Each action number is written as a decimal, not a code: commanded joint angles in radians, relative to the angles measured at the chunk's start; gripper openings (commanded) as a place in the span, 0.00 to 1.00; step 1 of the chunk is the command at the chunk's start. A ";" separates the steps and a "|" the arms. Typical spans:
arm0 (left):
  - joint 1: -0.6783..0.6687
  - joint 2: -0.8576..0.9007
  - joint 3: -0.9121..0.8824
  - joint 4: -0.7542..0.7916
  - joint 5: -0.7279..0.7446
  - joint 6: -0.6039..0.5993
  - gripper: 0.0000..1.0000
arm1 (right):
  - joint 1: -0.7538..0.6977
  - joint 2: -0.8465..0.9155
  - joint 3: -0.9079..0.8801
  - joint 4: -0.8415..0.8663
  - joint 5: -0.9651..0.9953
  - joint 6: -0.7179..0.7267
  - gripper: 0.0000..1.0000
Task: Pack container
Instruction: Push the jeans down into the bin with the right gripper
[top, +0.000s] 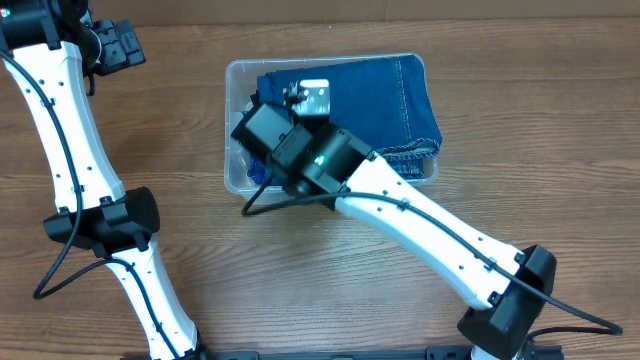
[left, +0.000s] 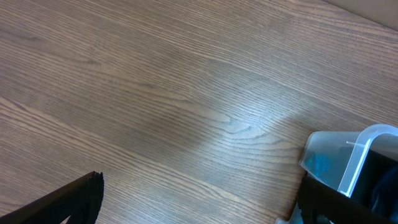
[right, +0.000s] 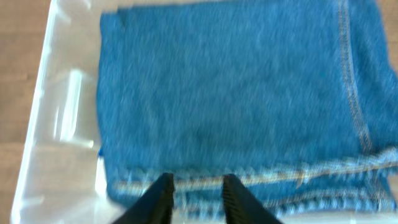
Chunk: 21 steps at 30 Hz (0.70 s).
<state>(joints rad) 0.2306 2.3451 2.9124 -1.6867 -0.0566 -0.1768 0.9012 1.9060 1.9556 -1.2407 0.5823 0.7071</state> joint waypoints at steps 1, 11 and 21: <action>-0.005 -0.017 0.016 0.000 0.005 -0.003 1.00 | -0.105 -0.030 -0.109 0.130 -0.001 -0.093 0.04; -0.005 -0.017 0.016 0.000 0.005 -0.003 1.00 | -0.401 0.028 -0.445 0.560 -0.391 -0.237 0.04; -0.005 -0.017 0.016 0.000 0.005 -0.003 1.00 | -0.403 0.109 -0.394 0.517 -0.453 -0.244 0.04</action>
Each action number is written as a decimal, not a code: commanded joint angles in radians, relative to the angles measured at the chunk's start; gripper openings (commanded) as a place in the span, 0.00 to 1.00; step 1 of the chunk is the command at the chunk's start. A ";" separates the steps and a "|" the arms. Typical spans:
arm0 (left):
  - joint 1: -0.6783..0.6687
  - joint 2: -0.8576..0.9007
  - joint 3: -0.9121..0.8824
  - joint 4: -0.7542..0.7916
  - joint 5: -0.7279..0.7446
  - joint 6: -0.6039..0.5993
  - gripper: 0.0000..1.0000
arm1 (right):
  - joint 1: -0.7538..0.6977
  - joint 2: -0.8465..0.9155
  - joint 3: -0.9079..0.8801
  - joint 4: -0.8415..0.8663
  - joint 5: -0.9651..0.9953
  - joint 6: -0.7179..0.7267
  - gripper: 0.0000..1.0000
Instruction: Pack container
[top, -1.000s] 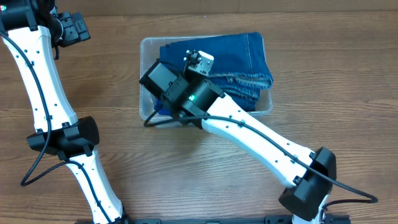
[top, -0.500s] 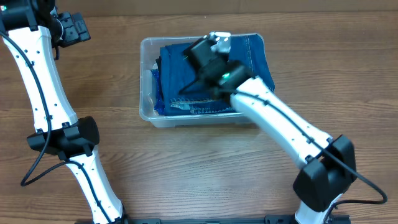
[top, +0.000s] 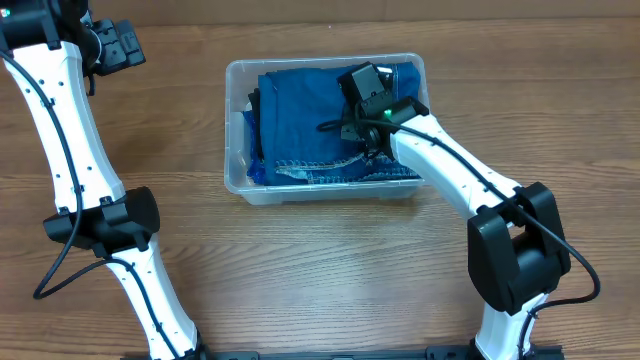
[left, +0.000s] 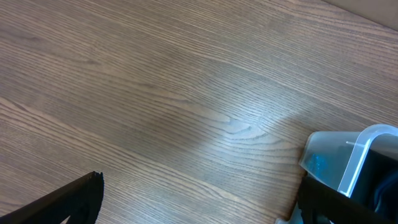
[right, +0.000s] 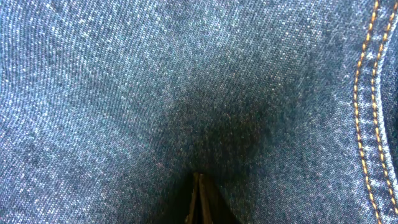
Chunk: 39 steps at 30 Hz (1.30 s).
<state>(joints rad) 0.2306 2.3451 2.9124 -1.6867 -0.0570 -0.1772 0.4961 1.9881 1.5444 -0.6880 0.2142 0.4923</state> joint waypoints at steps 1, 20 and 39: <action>-0.005 -0.017 0.016 0.000 0.005 -0.003 1.00 | 0.002 -0.005 0.043 -0.049 -0.092 -0.030 0.07; -0.005 -0.017 0.016 0.000 0.005 -0.003 1.00 | 0.117 0.106 0.153 0.083 -0.305 -0.134 0.49; -0.008 -0.017 0.016 0.000 0.005 -0.003 1.00 | -0.238 -0.132 0.842 -0.871 0.135 -0.288 1.00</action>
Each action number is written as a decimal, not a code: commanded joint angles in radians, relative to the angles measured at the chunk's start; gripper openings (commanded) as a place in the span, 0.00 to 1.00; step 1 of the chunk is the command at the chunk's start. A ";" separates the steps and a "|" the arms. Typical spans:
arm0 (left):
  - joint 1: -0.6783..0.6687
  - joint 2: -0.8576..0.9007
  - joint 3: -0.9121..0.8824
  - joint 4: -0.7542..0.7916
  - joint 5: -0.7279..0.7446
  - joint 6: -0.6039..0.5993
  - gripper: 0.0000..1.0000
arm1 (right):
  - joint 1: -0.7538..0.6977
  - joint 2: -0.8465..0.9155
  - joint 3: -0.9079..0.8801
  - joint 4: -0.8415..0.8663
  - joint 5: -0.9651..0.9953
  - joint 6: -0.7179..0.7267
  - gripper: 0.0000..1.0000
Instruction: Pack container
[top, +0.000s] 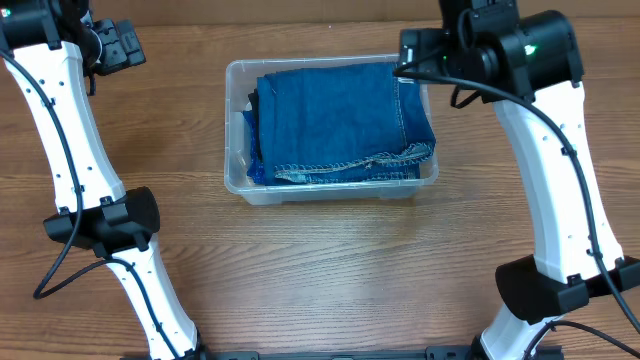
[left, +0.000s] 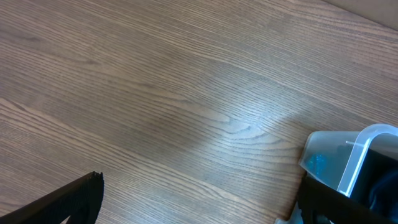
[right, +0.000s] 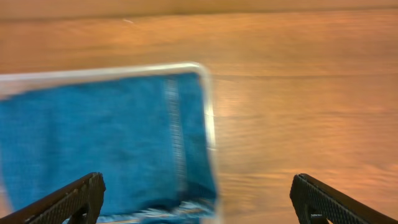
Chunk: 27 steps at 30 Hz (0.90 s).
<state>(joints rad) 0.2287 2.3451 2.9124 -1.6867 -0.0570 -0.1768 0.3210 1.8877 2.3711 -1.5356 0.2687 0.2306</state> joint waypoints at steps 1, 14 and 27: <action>-0.006 -0.017 0.016 0.000 0.005 -0.003 1.00 | -0.107 -0.042 0.016 -0.048 0.071 -0.026 1.00; -0.006 -0.017 0.016 0.000 0.005 -0.003 1.00 | -0.367 -0.678 -0.558 0.730 -0.226 -0.157 1.00; -0.006 -0.017 0.016 0.000 0.005 -0.003 1.00 | -0.365 -1.714 -2.013 1.414 -0.280 0.037 1.00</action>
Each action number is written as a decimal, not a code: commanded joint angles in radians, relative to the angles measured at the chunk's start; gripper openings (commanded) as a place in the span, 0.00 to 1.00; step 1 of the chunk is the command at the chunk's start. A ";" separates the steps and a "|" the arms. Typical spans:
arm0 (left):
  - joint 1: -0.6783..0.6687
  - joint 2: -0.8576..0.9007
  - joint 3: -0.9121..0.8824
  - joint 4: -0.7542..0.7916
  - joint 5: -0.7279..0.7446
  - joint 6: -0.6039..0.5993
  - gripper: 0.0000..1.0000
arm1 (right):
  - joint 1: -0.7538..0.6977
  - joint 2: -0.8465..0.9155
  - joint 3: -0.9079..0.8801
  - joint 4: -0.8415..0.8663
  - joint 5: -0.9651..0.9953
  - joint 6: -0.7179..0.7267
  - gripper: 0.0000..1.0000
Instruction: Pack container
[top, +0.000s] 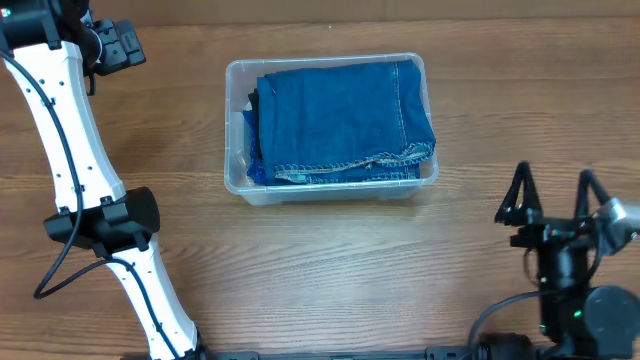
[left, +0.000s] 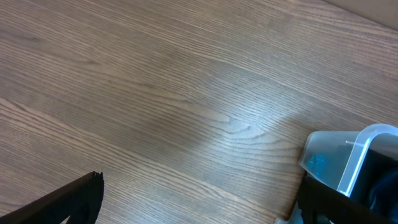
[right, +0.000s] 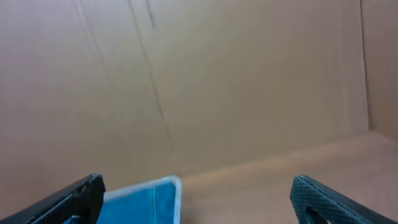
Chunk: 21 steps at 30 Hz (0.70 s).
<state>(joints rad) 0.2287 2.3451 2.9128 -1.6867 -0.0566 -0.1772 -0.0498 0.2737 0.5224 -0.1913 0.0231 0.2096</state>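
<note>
A clear plastic container (top: 233, 130) sits at the back middle of the table, with folded blue jeans (top: 340, 115) lying flat inside it. My right gripper (top: 552, 175) is at the table's front right, well clear of the container. It is open and empty, and it faces the back wall. In the right wrist view its fingertips (right: 74, 196) frame a corner of the container (right: 177, 186) and the jeans (right: 146, 202). My left gripper (left: 198, 204) hangs open and empty over bare table at the far left. The container's corner (left: 351, 155) shows at the right of its view.
Wood-grain table (top: 330, 270) all round the container. A brown cardboard wall (right: 199, 81) stands behind the table. The left arm's white links (top: 65, 130) run along the table's left side, and the right arm's base (top: 585, 320) is at the front right.
My right gripper was raised and open over the container's far right corner. Now it is at the front right of the table, still open. The left arm and the jeans have not moved.
My right gripper was first low over the jeans at the container's left side, its jaws narrow. Then it was shut and pressed onto the denim near the right. Later it was open above the right rim. Now it is withdrawn, with the jeans flat inside.
</note>
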 joint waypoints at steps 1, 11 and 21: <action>-0.006 -0.017 0.016 0.000 0.005 -0.003 1.00 | 0.007 -0.124 -0.206 0.093 -0.046 0.058 1.00; -0.006 -0.017 0.016 0.000 0.005 -0.003 1.00 | 0.036 -0.272 -0.476 0.188 0.028 0.127 1.00; -0.006 -0.017 0.016 0.000 0.005 -0.003 1.00 | 0.100 -0.271 -0.515 0.106 -0.003 0.044 1.00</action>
<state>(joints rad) 0.2287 2.3451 2.9128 -1.6867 -0.0566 -0.1772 0.0463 0.0139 0.0185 -0.0898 0.0288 0.2893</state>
